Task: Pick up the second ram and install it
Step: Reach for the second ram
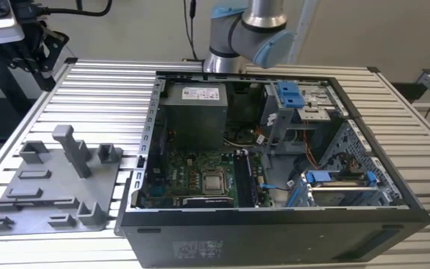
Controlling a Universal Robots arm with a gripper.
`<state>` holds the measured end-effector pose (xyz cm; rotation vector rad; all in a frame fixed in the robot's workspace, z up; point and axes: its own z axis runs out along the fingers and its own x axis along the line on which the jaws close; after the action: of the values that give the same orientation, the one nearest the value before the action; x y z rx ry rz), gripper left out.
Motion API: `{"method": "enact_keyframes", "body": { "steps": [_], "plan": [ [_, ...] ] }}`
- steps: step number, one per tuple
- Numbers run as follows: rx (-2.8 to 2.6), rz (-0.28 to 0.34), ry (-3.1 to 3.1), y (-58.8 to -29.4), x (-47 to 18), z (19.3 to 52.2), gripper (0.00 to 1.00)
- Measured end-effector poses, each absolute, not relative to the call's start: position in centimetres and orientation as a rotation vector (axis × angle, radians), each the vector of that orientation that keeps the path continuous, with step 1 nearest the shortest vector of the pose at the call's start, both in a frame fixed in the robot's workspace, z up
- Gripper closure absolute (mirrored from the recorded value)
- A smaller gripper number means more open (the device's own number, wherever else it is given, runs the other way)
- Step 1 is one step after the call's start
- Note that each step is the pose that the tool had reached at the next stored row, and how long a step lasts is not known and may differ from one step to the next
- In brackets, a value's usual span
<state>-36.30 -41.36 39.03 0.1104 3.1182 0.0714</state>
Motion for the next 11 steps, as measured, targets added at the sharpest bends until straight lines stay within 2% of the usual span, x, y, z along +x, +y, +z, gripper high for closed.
{"method": "enact_keyframes", "body": {
  "steps": [11],
  "plan": [
    [0.110, 0.072, 3.118, -41.5, -38.6, 39.0, 0.89]
  ]
}}
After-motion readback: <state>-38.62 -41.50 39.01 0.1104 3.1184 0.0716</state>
